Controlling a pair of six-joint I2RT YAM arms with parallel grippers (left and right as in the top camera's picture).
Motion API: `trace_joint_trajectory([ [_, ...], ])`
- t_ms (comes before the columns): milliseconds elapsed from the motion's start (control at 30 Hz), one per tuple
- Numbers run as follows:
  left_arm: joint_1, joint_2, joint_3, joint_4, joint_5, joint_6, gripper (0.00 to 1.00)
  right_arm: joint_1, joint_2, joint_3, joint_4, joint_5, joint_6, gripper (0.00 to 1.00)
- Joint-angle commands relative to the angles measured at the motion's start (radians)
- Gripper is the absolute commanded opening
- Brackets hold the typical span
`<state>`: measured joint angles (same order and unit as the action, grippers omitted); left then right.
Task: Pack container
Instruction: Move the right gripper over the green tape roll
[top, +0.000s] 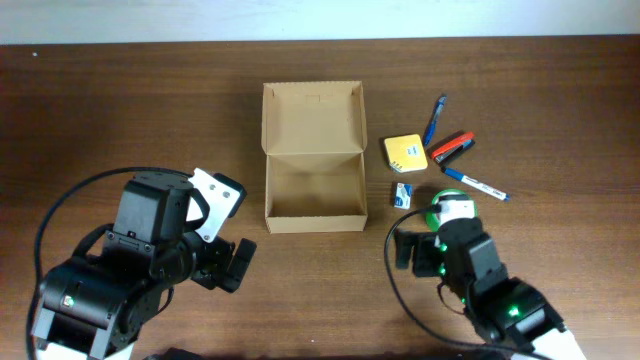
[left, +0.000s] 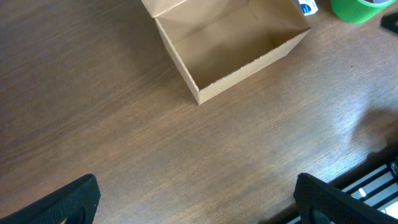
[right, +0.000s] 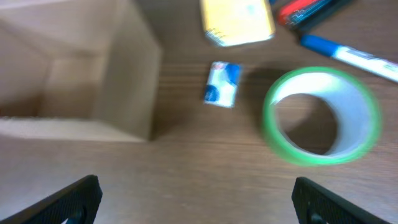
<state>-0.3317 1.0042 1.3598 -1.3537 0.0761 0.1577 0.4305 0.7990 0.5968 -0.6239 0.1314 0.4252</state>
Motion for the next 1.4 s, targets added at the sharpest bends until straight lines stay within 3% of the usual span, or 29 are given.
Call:
trace_joint_trajectory([
  [0, -0.001, 0.0, 0.018, 0.003, 0.014, 0.016, 0.99, -0.101, 0.019, 0.065, -0.025, -0.009, -0.069, 0.99],
  [300, -0.001, 0.0, 0.018, 0.003, 0.014, 0.016, 1.0, -0.468, 0.133, 0.09, -0.035, -0.348, -0.219, 0.99],
  [467, -0.001, 0.0, 0.018, 0.003, 0.014, 0.016, 1.0, -0.602, 0.275, 0.101, -0.035, -0.428, -0.24, 0.99],
  [867, -0.001, 0.0, 0.018, 0.003, 0.014, 0.016, 1.0, -0.621, 0.528, 0.18, 0.049, -0.416, -0.287, 0.99],
  [1133, -0.001, 0.0, 0.018, 0.003, 0.014, 0.016, 1.0, -0.621, 0.555, 0.18, 0.084, -0.409, -0.312, 0.99],
  [1367, -0.001, 0.0, 0.018, 0.003, 0.014, 0.016, 1.0, -0.621, 0.556, 0.18, 0.089, -0.275, -0.288, 0.99],
])
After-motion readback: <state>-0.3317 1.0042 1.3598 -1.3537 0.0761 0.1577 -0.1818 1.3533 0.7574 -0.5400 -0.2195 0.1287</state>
